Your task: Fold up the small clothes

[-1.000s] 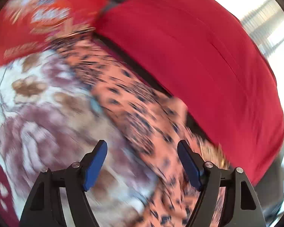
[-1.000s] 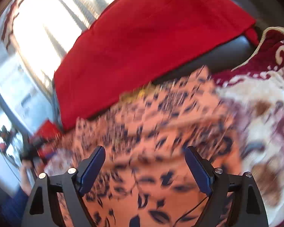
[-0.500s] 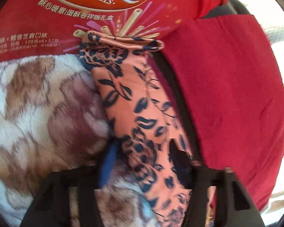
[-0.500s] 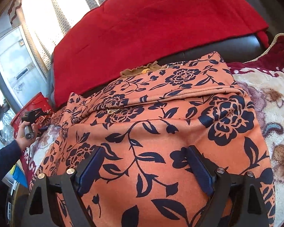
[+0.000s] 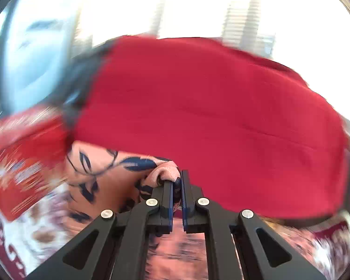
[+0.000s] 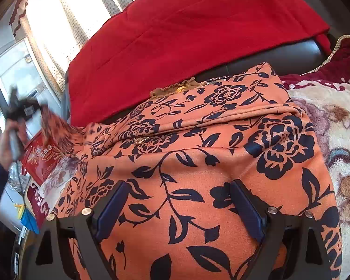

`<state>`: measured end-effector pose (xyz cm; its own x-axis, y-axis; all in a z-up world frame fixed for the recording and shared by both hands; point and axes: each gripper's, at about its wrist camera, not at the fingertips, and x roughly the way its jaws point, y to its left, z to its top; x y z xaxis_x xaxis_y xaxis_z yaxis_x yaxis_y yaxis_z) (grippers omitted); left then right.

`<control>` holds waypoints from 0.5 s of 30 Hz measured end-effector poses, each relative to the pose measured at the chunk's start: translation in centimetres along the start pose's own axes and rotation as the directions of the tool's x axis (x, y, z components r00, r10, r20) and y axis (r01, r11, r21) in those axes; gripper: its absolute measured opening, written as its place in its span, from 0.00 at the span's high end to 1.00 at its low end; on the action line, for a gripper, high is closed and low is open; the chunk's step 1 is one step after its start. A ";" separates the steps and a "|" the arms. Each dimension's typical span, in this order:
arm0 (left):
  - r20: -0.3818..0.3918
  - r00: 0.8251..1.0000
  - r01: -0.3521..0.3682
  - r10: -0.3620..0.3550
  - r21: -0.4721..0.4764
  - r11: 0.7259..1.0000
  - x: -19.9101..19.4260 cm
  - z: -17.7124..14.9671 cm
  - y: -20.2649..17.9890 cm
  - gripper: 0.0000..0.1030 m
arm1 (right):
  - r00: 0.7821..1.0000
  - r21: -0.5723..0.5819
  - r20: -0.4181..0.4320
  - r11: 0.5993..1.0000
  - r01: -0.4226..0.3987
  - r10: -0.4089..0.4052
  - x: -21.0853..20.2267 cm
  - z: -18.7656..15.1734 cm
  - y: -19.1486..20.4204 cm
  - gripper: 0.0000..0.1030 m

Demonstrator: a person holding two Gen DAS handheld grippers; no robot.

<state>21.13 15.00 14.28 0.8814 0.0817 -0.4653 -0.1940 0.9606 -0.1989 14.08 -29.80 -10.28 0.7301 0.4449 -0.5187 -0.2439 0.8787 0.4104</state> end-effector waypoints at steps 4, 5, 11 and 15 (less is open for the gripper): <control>-0.084 0.976 0.213 -0.200 0.198 0.957 -0.8 -3.8 -12.9 0.86 | 1.000 0.018 0.008 1.000 -0.015 0.015 -0.3 0.0 -0.3 0.12; -0.152 0.959 0.269 -0.237 0.242 0.932 -0.1 -5.4 -15.4 0.66 | 1.000 0.024 0.009 1.000 -0.020 0.019 -0.4 0.0 -0.3 0.12; -0.416 0.898 0.277 -0.147 0.273 0.921 4.5 -14.5 -17.7 0.34 | 0.998 0.092 0.020 0.994 -0.058 0.056 -1.5 0.2 -1.2 0.12; -0.415 0.903 0.195 -0.113 0.162 0.967 3.2 -16.8 -10.3 0.33 | 0.997 0.120 0.046 0.991 -0.061 0.056 -3.5 1.0 -1.5 0.12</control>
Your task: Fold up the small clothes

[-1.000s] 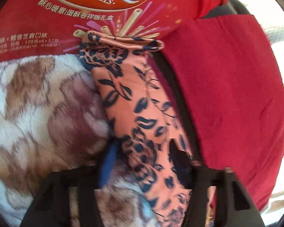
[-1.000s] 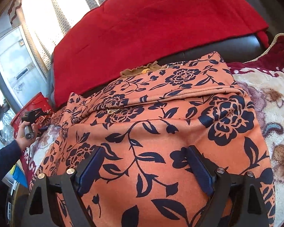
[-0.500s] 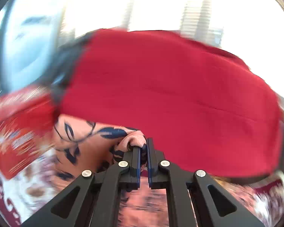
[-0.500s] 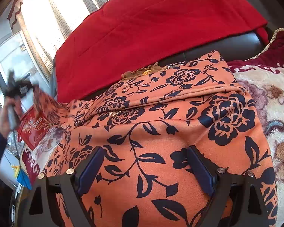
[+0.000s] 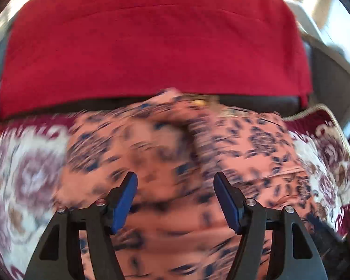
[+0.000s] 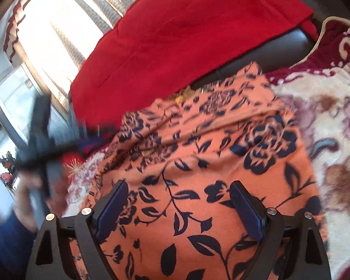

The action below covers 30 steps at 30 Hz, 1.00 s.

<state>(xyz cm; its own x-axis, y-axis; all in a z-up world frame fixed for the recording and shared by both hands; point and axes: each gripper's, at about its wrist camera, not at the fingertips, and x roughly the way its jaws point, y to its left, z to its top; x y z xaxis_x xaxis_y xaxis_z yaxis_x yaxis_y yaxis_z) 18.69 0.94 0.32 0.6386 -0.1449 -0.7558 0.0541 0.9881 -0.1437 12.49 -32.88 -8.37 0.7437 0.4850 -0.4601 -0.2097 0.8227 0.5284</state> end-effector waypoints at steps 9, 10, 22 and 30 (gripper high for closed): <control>0.041 0.986 -0.131 0.165 -0.430 0.893 1.9 -2.2 13.6 0.31 | 0.980 -0.346 -0.077 0.927 0.146 -0.183 4.2 7.2 9.6 0.12; 0.032 0.987 -0.129 0.160 -0.444 0.887 2.6 -2.4 14.1 0.31 | 0.967 -0.437 -0.089 0.882 0.177 -0.238 5.9 8.0 11.9 0.12; 0.052 0.990 -0.103 0.134 -0.395 0.913 5.7 -4.0 13.4 0.27 | 0.682 -0.692 -0.179 0.584 0.425 -0.709 24.8 12.3 16.2 0.70; 0.054 0.990 -0.102 0.133 -0.382 0.918 5.9 -4.1 13.1 0.23 | 0.909 0.045 -0.256 0.936 0.350 -0.328 11.8 10.9 0.1 0.18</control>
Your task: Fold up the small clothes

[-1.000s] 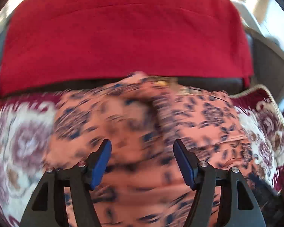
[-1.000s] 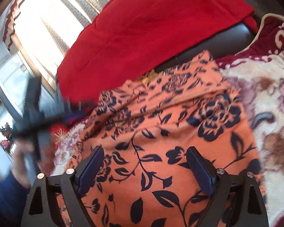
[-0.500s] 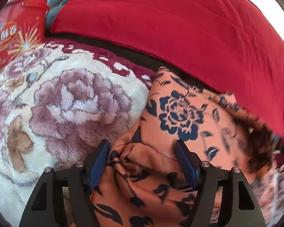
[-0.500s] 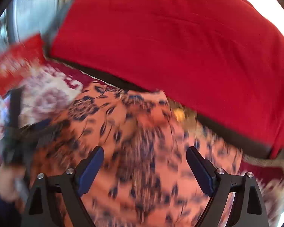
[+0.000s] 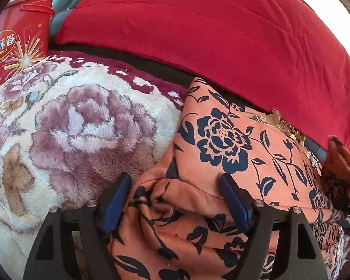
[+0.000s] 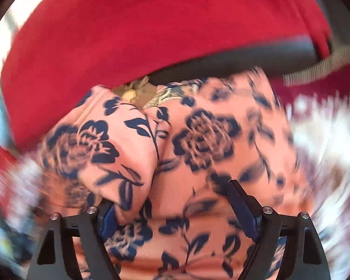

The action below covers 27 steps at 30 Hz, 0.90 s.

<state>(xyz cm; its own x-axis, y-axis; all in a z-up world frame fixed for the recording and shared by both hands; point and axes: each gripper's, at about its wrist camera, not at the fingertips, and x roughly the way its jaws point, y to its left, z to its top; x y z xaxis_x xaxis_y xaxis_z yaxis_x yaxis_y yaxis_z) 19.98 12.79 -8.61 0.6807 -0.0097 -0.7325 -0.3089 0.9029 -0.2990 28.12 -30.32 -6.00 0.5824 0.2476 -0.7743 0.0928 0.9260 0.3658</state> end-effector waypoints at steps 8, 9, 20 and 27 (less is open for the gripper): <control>0.001 1.000 -0.008 0.008 0.021 1.000 0.0 -0.1 -0.2 0.20 | 0.995 0.096 0.091 0.994 -0.050 0.042 -1.3 1.6 -3.2 0.18; 0.001 1.000 -0.008 0.008 0.021 1.000 0.0 -0.1 -0.2 0.20 | 0.993 0.116 0.113 0.991 -0.060 0.046 -1.5 1.9 -3.7 0.18; -0.004 1.000 -0.010 0.010 0.028 1.000 0.0 -0.1 -0.4 0.18 | 0.983 0.213 0.070 0.960 -0.181 0.170 0.1 2.1 -5.9 0.91; 0.005 1.000 0.010 -0.010 0.006 1.000 -0.1 0.0 -0.2 0.18 | 0.922 -0.107 0.300 0.969 -0.222 0.244 -8.8 5.9 2.0 0.93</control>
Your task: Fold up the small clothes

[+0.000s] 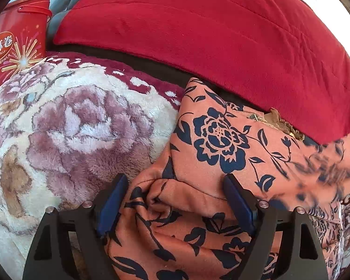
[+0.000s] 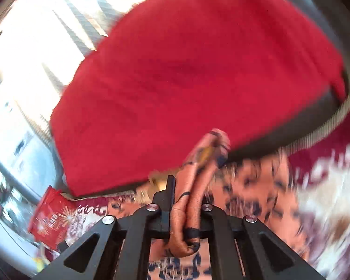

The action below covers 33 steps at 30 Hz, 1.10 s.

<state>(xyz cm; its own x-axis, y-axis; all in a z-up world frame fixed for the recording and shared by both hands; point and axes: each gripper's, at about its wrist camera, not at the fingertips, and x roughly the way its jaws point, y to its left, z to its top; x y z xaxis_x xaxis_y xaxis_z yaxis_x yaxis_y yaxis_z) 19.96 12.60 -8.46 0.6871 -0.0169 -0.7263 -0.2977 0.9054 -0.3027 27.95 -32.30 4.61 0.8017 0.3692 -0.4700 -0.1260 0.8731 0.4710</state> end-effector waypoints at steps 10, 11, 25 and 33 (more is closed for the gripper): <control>0.078 0.997 -0.026 0.027 -0.019 0.999 -2.1 0.2 0.4 0.18 | 0.958 0.088 -0.146 0.961 0.261 -0.246 4.4 -7.7 -7.8 0.84; 0.101 0.994 -0.026 0.028 -0.020 0.999 -2.5 0.3 0.4 0.18 | 0.954 0.074 -0.123 0.956 0.283 -0.272 3.7 -7.5 -7.4 0.82; 0.080 0.995 -0.048 0.054 -0.076 0.996 -3.5 1.3 2.0 0.18 | 0.931 -0.021 -0.270 0.968 0.250 -0.247 6.2 -7.3 -5.3 0.31; 0.090 0.990 -0.082 0.113 -0.292 0.953 -5.2 2.4 7.8 0.18 | 0.960 -0.190 -0.280 0.980 -0.067 0.011 7.9 -4.5 10.2 0.30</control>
<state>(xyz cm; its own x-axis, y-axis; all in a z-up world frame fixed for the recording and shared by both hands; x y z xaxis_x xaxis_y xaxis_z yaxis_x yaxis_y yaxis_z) 15.68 20.80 -5.58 0.7062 0.1237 -0.6971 -0.5338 0.7399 -0.4094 30.39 -19.02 2.35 0.6049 0.4532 -0.6547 -0.2875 0.8911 0.3512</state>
